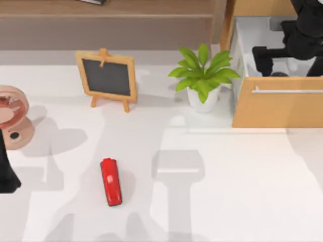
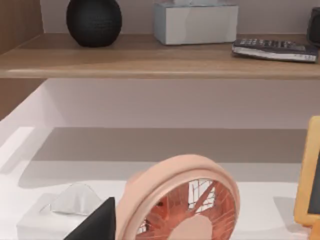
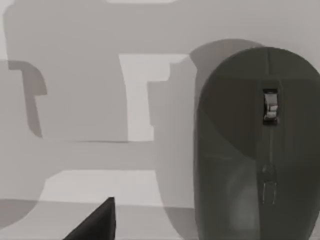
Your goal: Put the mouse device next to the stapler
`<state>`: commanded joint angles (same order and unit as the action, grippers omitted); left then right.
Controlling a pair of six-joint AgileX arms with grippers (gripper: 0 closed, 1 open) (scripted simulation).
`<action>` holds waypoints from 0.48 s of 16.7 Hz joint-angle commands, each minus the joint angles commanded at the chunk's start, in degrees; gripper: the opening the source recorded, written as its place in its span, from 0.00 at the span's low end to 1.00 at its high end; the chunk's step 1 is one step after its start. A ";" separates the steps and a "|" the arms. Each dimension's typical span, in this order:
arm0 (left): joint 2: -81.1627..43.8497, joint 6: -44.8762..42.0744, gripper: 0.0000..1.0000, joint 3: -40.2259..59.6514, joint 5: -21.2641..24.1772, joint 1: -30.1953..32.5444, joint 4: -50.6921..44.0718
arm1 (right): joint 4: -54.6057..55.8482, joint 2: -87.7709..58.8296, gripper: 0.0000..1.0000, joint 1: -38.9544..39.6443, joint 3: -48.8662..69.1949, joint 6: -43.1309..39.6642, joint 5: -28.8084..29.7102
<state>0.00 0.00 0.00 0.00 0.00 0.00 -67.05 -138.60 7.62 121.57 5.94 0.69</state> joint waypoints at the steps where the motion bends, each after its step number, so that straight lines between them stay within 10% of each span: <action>1: 0.00 0.00 1.00 0.00 0.00 0.00 0.00 | 0.29 0.04 1.00 0.00 -0.32 0.01 0.01; 8: 0.00 0.00 1.00 0.00 0.00 0.00 0.00 | 2.62 -0.49 1.00 0.00 -2.02 0.03 0.12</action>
<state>0.00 0.00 0.00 0.00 0.00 0.00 -64.43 -139.09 7.62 119.56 5.97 0.81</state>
